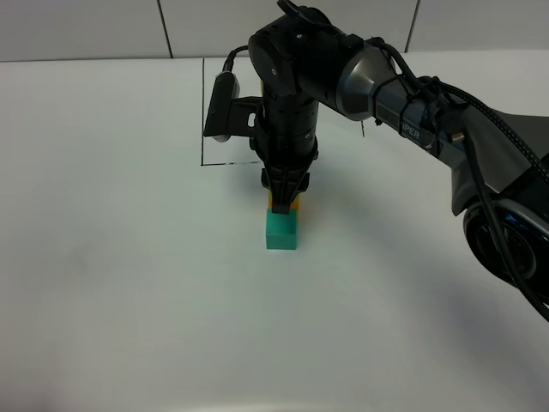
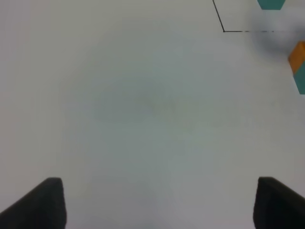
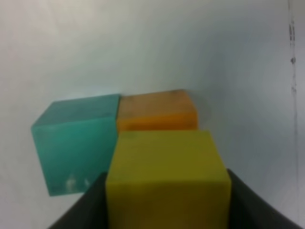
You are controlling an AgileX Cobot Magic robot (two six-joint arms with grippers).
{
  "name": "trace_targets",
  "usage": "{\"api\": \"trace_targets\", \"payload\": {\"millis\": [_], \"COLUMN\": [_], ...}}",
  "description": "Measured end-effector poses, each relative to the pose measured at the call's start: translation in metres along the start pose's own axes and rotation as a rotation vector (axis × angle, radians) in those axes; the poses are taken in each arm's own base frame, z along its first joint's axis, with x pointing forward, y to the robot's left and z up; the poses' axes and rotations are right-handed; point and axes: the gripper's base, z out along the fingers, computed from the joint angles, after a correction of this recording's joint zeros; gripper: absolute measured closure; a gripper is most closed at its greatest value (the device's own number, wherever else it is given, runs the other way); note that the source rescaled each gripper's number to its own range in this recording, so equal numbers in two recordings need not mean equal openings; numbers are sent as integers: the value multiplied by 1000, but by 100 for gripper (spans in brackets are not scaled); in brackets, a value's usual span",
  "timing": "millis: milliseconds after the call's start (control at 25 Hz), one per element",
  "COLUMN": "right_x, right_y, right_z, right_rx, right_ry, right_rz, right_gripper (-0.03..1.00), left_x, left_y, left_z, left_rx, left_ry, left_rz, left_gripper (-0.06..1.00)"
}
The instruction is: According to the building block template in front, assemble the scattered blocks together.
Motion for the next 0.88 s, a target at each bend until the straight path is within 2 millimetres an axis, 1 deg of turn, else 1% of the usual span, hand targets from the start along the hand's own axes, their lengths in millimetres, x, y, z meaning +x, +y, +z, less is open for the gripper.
{"api": "trace_targets", "payload": {"millis": [280, 560, 880], "right_x": [-1, -3, -3], "right_y": [1, 1, 0], "right_z": [0, 12, 13], "right_rx": [-12, -24, -25], "right_ry": [-11, 2, 2], "right_rz": [5, -17, -23], "right_gripper": [94, 94, 94], "left_x": [0, 0, 0], "left_y": [0, 0, 0], "left_z": [0, 0, 0], "left_rx": [0, 0, 0], "left_ry": [0, 0, 0], "left_rz": [0, 0, 0], "left_gripper": [19, 19, 19]}}
